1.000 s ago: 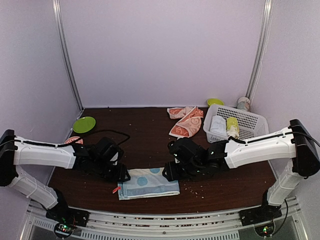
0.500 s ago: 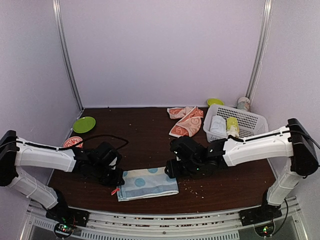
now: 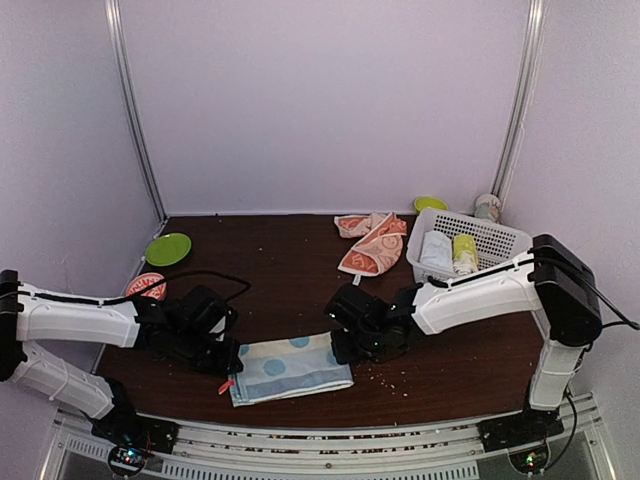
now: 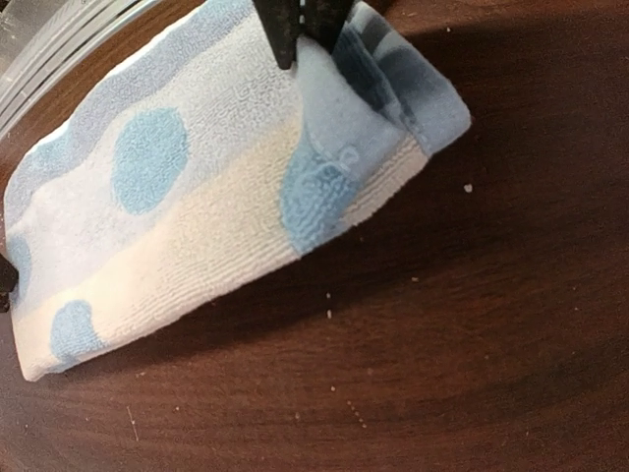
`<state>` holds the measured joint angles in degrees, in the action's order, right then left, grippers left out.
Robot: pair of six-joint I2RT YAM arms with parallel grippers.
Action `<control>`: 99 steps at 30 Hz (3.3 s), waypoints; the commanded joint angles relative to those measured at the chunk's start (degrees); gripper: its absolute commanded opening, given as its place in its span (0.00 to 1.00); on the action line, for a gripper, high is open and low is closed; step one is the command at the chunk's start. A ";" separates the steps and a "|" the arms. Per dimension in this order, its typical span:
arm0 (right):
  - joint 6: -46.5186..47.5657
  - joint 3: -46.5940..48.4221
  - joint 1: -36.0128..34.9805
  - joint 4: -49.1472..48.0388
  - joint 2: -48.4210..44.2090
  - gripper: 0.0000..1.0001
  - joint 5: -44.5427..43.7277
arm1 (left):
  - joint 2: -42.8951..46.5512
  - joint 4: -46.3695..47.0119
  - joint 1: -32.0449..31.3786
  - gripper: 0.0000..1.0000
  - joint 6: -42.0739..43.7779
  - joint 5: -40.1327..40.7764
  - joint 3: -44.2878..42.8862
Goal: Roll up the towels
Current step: Smooth out the towel at the center of the board, then move the towel to the center of the board.
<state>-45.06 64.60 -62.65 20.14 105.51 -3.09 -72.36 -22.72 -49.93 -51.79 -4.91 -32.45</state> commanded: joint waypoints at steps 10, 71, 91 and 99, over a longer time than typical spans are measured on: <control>-0.39 0.67 0.26 3.77 1.78 0.25 -3.65 | 3.19 -1.61 -0.23 0.00 1.23 -1.02 4.42; -18.50 -20.70 1.91 -26.94 -5.55 0.43 14.82 | 1.41 4.07 1.86 0.00 1.09 6.58 10.32; -8.69 -26.56 12.06 -13.01 -16.09 0.00 3.70 | -15.25 7.41 0.97 0.00 6.85 3.22 -7.67; -4.86 -24.52 12.15 -8.56 -18.49 0.45 4.65 | -13.82 2.05 0.73 0.19 8.32 3.29 -13.34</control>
<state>-52.77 39.81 -50.28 6.44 89.62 3.07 -89.65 -16.75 -48.82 -45.08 -1.72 -43.66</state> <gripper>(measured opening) 0.335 0.136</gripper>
